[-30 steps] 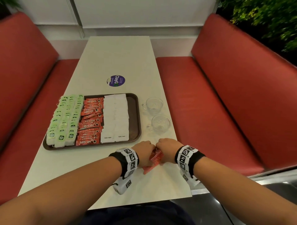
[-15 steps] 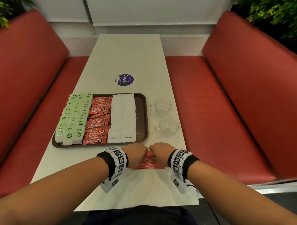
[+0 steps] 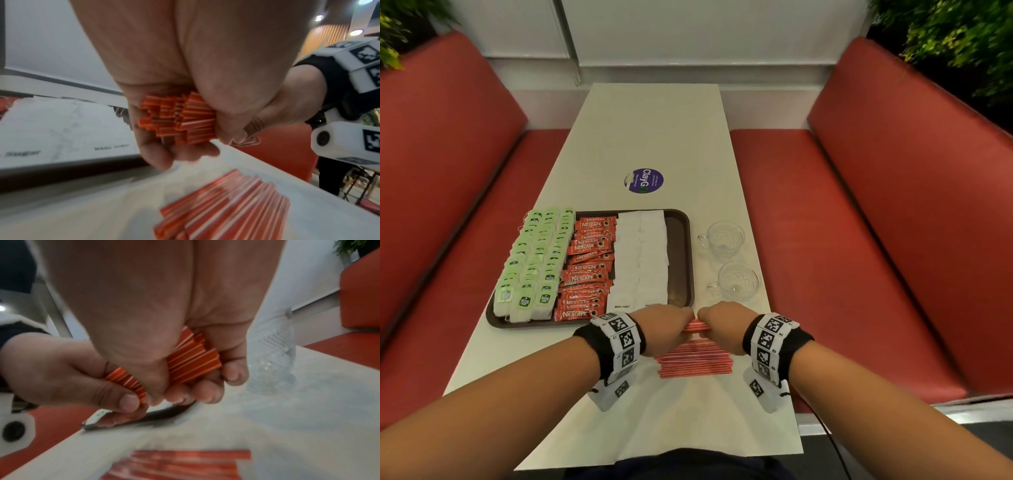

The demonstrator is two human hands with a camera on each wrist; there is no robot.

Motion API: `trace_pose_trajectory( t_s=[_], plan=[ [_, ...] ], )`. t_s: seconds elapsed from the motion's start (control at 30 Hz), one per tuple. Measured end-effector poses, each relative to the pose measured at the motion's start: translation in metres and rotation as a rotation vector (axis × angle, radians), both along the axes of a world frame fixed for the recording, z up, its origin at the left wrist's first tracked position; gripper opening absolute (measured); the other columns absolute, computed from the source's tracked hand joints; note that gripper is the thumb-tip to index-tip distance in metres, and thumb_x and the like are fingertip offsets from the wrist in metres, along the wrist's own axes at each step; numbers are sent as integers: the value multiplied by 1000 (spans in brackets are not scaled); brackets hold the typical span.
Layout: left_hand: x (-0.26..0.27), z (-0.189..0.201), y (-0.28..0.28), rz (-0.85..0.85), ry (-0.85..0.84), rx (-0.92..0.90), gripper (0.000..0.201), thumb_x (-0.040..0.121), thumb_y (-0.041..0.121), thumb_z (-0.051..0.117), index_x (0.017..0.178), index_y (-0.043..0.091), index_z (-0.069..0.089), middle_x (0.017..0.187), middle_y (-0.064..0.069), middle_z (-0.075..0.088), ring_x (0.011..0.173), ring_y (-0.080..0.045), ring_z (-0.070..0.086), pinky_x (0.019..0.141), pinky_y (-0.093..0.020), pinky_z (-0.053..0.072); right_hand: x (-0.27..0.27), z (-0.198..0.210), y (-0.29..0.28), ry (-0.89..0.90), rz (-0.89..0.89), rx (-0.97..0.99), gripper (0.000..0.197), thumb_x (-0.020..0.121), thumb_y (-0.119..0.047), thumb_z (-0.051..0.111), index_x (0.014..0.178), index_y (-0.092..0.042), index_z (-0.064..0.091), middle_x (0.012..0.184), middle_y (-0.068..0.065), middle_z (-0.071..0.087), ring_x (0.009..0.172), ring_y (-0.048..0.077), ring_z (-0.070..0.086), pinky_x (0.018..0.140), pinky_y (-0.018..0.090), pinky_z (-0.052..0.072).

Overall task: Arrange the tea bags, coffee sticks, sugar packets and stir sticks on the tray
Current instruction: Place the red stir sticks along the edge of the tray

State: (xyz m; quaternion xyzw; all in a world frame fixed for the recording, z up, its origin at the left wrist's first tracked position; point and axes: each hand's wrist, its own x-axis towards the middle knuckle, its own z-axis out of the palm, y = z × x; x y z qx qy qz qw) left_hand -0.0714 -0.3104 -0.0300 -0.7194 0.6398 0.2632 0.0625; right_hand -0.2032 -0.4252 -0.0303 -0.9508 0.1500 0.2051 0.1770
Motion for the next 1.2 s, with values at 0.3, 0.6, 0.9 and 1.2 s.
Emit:
trace_pose_trajectory(
  t_s=[0.3, 0.6, 0.9, 1.2],
  plan=[
    [24, 43, -2, 128, -136, -252, 29, 101, 49, 44, 108, 22, 53, 95, -1, 66, 81, -21, 61, 69, -33, 45, 2, 43, -34, -492, -408, 357, 36, 91, -53, 62, 112, -24, 62, 95, -9, 65, 73, 4, 57, 66, 21, 44],
    [27, 63, -14, 221, -94, -485, 31, 90, 51, 64, 109, 27, 63, 97, 5, 70, 88, -16, 64, 68, -22, 35, 31, 46, -20, -670, -568, 599, 30, 98, -37, 60, 83, -13, 70, 53, -10, 61, 44, -1, 51, 48, 11, 36],
    [59, 67, -10, 760, 629, -842, 45, 87, 71, 48, 94, 30, 66, 92, 7, 71, 85, -11, 68, 75, -33, 57, 49, 48, -28, -854, -740, 630, 28, 93, -37, 67, 73, -20, 73, 60, -2, 60, 53, 8, 51, 56, 28, 44],
    [53, 66, -17, 850, 872, -654, 45, 100, 49, 48, 85, 15, 73, 72, -11, 70, 63, -26, 68, 63, -37, 60, 71, 47, -21, -900, -752, 568, 28, 93, -35, 67, 72, -16, 66, 60, -5, 59, 50, 0, 51, 51, 12, 41]
  ],
)
